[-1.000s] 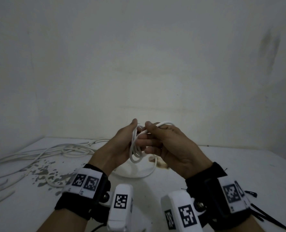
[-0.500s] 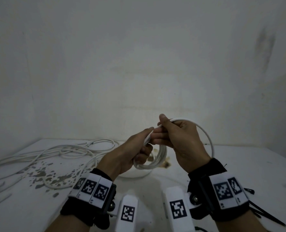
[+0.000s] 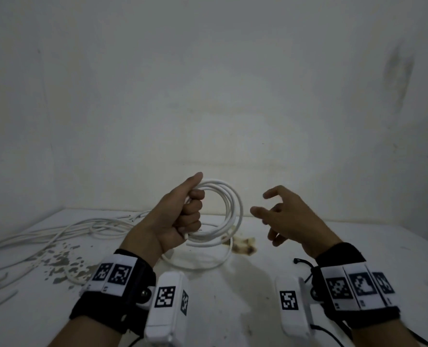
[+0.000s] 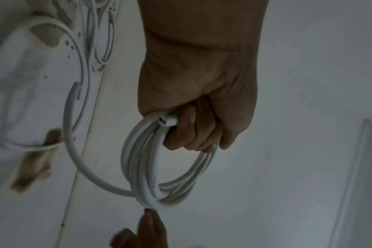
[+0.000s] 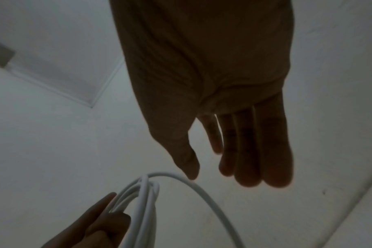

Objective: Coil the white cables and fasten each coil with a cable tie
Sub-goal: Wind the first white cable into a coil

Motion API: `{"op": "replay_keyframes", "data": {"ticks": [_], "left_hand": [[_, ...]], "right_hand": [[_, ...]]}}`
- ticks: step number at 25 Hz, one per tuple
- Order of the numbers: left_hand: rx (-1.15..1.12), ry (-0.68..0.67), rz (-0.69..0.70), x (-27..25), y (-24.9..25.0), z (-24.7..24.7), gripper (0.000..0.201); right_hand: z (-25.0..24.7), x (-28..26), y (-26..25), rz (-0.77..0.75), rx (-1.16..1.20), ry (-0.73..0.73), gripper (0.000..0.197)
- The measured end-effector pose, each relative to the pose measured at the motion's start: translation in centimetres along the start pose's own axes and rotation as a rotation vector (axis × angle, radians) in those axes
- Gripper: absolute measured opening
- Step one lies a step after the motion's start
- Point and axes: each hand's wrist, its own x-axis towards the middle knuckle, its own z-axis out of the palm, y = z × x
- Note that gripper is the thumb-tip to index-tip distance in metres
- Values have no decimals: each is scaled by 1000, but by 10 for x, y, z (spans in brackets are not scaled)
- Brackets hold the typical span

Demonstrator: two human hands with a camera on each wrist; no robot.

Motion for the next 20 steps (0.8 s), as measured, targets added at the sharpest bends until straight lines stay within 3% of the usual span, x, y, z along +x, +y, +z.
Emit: {"op": "replay_keyframes", "data": {"ticks": [3,6,12,15,20], "left_hand": [[-53,-54,-7,-2,2,-1,43],[-38,-16,-3,0,1,-1,45],[320,258,28,9,-12,-15,48],[356,268,-1,10,-19,-15,50],[359,247,-7,11,-17,-14,53]], "right_hand": [[6,2,6,-8,-38,-193,19],[5,-3,4,-24,29,-319,18],[-11,-11,-20,-78,445,-238,22],[-3,-15,-28,-119,460,-236,14],[12,-16,-30,-185,468,-103,14]]}}
